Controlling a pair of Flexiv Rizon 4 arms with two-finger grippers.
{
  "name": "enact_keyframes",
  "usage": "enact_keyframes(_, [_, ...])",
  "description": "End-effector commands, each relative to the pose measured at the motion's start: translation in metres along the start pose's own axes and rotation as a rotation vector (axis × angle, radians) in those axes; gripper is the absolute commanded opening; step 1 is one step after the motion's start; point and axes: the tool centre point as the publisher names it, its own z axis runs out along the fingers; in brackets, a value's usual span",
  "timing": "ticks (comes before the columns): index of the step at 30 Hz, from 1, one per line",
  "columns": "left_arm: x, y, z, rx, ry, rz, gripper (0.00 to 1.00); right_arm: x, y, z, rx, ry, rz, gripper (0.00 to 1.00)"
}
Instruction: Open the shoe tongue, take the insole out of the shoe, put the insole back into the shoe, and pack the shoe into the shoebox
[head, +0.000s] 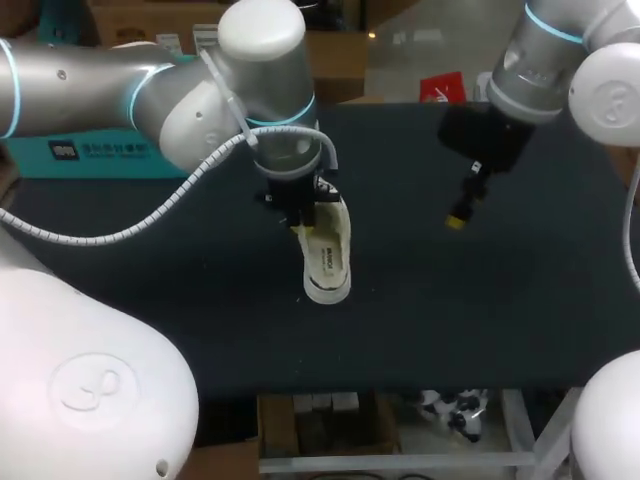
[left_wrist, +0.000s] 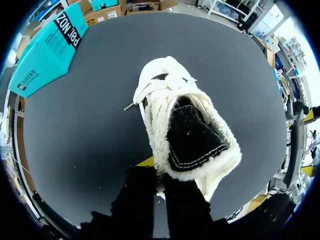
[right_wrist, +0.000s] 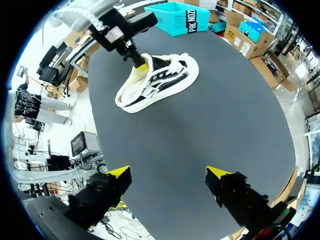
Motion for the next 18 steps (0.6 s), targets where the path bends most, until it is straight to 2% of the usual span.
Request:
enact_keyframes(1, [-0.016, -0.003, -0.006, 0.018, 0.101, 0.096, 0.00, 0.003, 0.003, 0.001, 0.047, -0.031, -0.047, 1.00])
enact_keyframes(2, [-0.018, -0.005, -0.009, 0.020, 0.114, 0.105, 0.00, 0.003, 0.002, 0.001, 0.066, -0.041, -0.066, 1.00])
enact_keyframes(4, [-0.022, -0.010, -0.017, 0.021, 0.157, 0.190, 0.00, 0.002, 0.002, 0.001, 0.101, -0.061, -0.078, 1.00])
enact_keyframes(8, [-0.027, -0.021, -0.032, 0.046, 0.170, 0.285, 0.00, -0.002, -0.002, 0.000, 0.124, -0.088, -0.124, 1.00])
enact_keyframes(10, [-0.027, -0.025, -0.043, 0.063, 0.192, 0.355, 0.00, -0.003, -0.005, 0.000, 0.145, -0.107, -0.195, 1.00])
enact_keyframes(13, [-0.030, -0.034, -0.061, 0.098, 0.205, 0.481, 0.00, -0.003, -0.005, 0.000, 0.145, -0.107, -0.195, 1.00])
enact_keyframes(18, [-0.046, -0.055, -0.101, 0.171, 0.211, 0.708, 0.00, -0.003, -0.005, 0.000, 0.145, -0.107, -0.195, 1.00])
